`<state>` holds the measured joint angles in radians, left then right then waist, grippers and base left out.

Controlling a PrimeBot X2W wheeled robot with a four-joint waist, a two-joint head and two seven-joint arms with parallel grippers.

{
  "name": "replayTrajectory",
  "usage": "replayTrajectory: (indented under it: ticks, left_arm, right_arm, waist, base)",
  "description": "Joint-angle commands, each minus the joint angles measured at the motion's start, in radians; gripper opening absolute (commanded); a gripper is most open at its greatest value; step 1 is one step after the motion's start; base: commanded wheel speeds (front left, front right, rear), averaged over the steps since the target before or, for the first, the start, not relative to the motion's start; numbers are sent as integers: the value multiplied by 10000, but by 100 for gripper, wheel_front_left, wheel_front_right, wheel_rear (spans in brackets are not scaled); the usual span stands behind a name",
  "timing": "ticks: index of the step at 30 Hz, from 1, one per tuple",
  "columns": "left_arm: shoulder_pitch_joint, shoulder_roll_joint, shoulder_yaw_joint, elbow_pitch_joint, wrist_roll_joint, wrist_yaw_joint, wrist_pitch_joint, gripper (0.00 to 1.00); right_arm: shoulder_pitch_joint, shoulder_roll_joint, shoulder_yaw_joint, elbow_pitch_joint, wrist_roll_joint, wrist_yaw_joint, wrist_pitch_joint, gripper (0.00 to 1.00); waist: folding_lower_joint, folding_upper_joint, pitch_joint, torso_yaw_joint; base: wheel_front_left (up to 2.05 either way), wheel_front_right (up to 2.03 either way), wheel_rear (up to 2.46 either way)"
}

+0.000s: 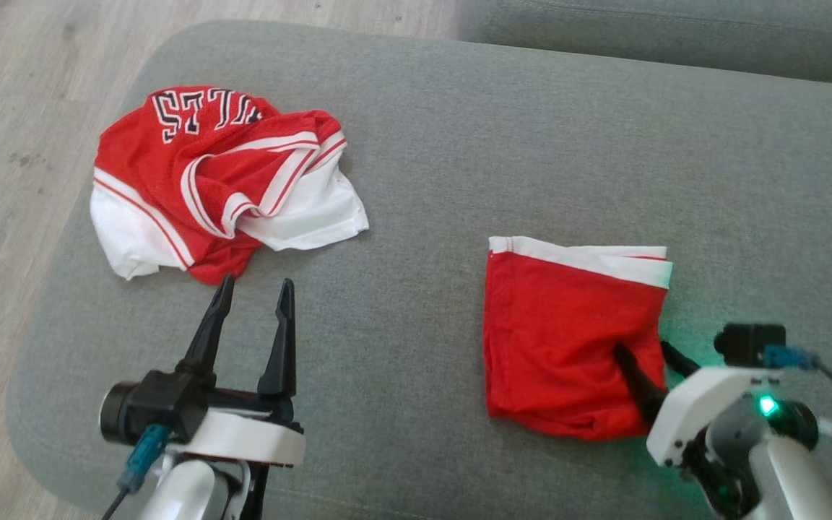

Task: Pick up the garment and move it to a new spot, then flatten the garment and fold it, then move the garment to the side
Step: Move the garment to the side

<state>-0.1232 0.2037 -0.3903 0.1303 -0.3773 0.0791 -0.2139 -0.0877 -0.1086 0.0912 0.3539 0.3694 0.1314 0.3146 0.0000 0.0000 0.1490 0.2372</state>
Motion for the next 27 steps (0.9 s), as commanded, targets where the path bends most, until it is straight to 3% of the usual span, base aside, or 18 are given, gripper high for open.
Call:
replayTrajectory:
  ticks: [1, 2, 10, 22, 27]
  left_arm:
    - [-513, 29, 290, -160, -3, -13, -152, 100]
    - [-519, 23, 295, -118, -11, -12, -169, 100]
    - [-423, 60, 414, -95, -71, 74, -262, 100]
    - [-447, 223, 571, -487, -106, 132, -329, 100]
    - [-829, 357, 449, -773, 34, 43, -195, 100]
  right_arm:
    - [-190, -26, 406, 298, 131, -7, 764, 45]
    - [-224, -48, 466, 305, 150, -7, 901, 0]
    - [-424, -506, 569, -706, -383, -7, 466, 0]
    - [-1097, -1462, 412, -1921, -616, -7, 395, 0]
    - [-1986, -1964, 240, -1688, -569, -7, 251, 0]
  waist:
    - [0, 0, -10, 59]
    - [0, 0, -24, 49]
    - [0, 0, -51, -647]
    - [0, 0, 504, -3662]
    - [0, 0, 1104, -4345]
  base:
    - [0, 0, 0]
    - [0, 0, 0]
    - [0, 0, 0]
    - [0, 0, 0]
    - [0, 0, 0]
